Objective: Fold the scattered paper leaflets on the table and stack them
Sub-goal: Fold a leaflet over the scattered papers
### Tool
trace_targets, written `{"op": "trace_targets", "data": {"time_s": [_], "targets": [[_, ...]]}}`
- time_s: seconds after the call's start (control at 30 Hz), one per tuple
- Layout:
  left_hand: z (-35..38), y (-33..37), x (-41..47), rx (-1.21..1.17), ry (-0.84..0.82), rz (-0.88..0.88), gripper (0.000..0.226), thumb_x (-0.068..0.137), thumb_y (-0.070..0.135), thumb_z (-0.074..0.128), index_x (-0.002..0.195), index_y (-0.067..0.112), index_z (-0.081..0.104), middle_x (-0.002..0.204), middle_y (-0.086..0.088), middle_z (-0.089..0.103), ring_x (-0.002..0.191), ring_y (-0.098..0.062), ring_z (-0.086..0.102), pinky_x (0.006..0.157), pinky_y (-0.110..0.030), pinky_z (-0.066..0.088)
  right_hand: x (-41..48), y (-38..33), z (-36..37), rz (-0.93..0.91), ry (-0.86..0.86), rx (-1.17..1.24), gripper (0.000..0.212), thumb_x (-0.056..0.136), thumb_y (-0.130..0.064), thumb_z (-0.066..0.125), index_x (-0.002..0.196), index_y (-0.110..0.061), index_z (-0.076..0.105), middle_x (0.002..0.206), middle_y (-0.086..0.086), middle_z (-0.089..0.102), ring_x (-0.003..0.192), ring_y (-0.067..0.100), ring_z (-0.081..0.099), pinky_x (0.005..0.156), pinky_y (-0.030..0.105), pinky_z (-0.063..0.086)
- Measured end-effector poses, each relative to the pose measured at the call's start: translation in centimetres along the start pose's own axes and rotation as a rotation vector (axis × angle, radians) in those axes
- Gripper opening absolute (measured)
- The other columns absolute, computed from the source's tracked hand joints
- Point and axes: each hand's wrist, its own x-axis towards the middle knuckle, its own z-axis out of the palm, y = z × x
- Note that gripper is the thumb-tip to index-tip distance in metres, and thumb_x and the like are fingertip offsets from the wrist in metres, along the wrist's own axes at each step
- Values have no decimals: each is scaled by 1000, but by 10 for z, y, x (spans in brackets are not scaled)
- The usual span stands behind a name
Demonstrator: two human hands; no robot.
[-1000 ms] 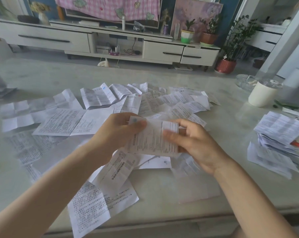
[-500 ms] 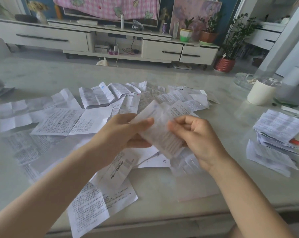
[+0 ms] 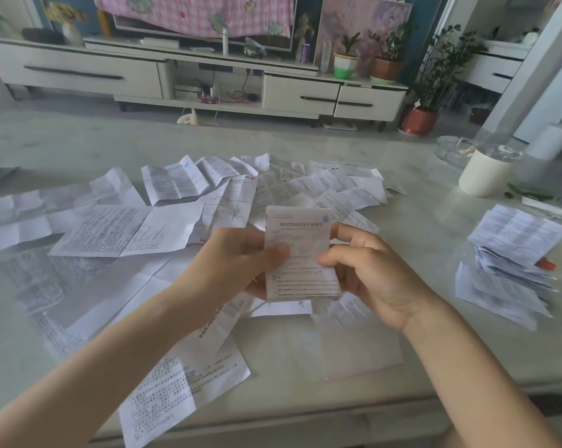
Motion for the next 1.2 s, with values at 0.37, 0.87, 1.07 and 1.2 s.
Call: {"op": "trace_targets", "data": {"time_s": [0.37,0.87,1.07,1.2], "targets": [[43,22,13,-296,-45,-222,23,92,-2,41,84,0,63,69,-15,70,57,-26,69,46,-24,53,-22,8,-32,-60,122,169,34,85,15,42,71,-8,64,62,3,64,54,11,59,47,18,46],[127,12,39,-60,-171,-36,10,88,5,57,87,5,67,81,-8,74,72,-22,71,64,-23,58,-62,17,-101,-150,345,27,21,95,-8,42,101,-16,60,79,5,63,61,15,61,55,27,53],[147,11,43,-12,-128,64,11,87,5,61,80,11,68,73,-8,70,61,-12,67,60,-19,56,-67,22,-113,-145,394,-90,7,83,1,65,87,-4,63,72,9,68,50,11,64,49,17,49],[160,8,46,-25,-27,74,17,83,31,64,79,14,67,67,4,65,60,-3,58,55,-15,47,-63,22,-110,-162,461,-54,7,84,-1,66,82,-3,59,70,8,64,47,11,62,46,19,49]]}}
